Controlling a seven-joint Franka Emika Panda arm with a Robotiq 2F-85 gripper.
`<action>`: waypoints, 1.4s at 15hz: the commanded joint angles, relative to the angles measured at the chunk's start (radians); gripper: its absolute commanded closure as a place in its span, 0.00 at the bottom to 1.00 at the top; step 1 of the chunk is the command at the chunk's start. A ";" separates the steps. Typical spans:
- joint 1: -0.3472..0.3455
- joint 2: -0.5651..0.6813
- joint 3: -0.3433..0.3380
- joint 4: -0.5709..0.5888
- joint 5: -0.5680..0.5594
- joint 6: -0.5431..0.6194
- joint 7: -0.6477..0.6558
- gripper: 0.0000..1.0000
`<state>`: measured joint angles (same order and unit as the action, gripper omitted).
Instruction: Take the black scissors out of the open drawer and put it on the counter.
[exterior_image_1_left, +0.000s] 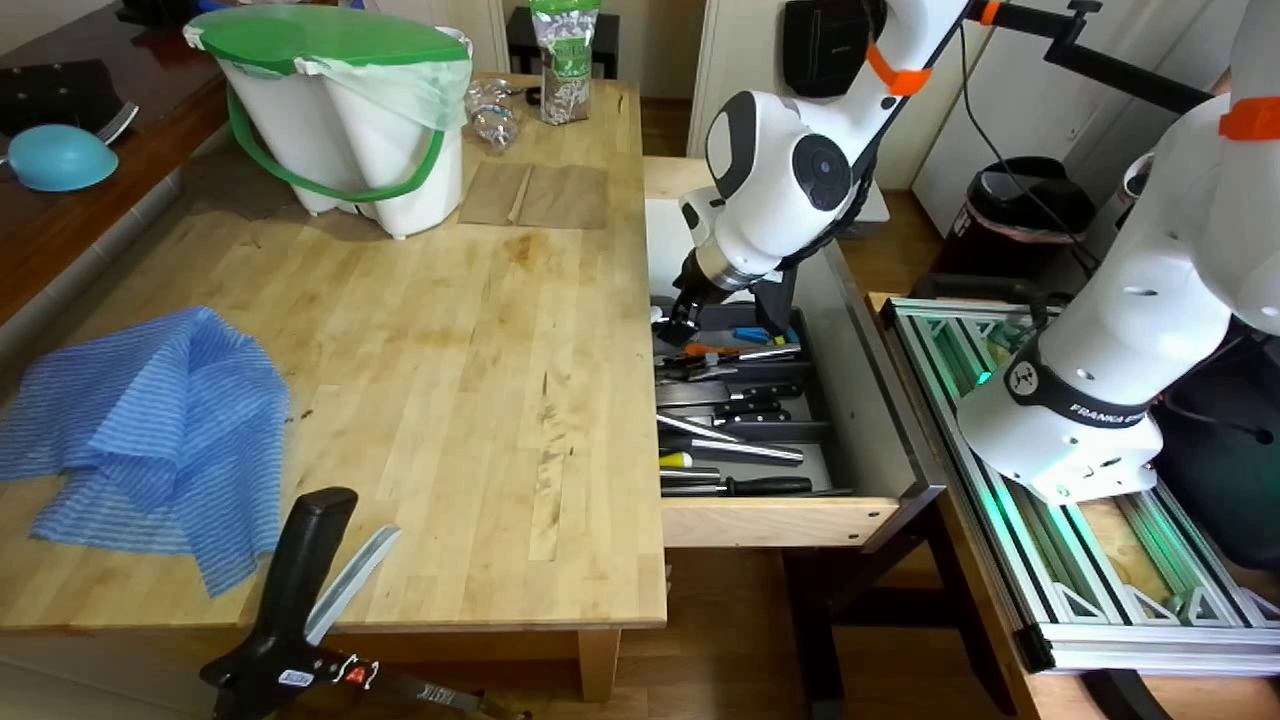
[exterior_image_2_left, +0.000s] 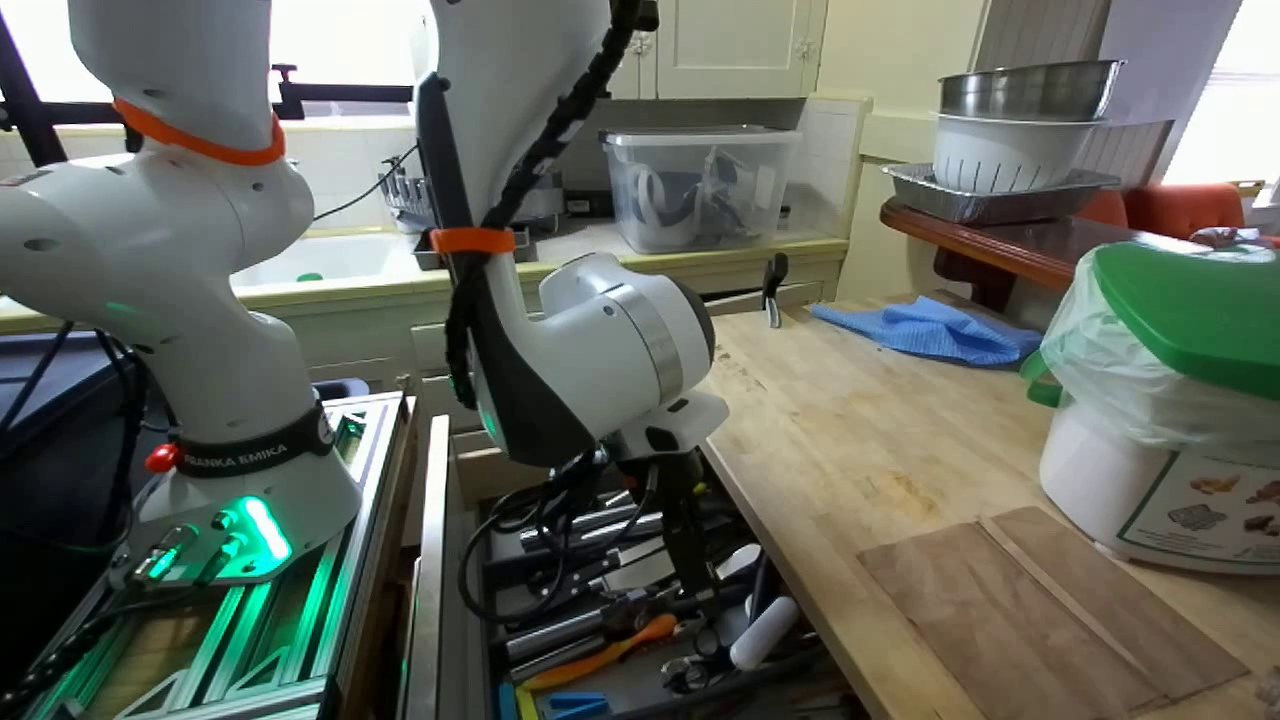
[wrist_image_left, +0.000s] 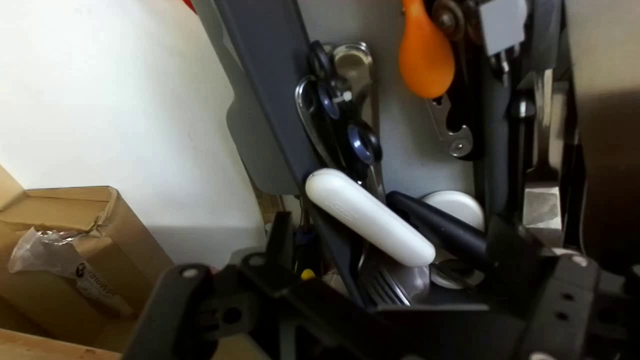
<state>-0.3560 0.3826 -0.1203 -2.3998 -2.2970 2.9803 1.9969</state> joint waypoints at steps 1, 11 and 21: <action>-0.095 0.077 0.084 0.055 -0.121 0.015 0.141 0.00; -0.191 0.130 0.104 0.043 -0.084 -0.027 0.128 0.00; -0.198 0.132 0.107 0.088 -0.073 -0.063 0.110 0.11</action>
<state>-0.5528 0.4990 -0.0274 -2.3310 -2.3732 2.9454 2.0821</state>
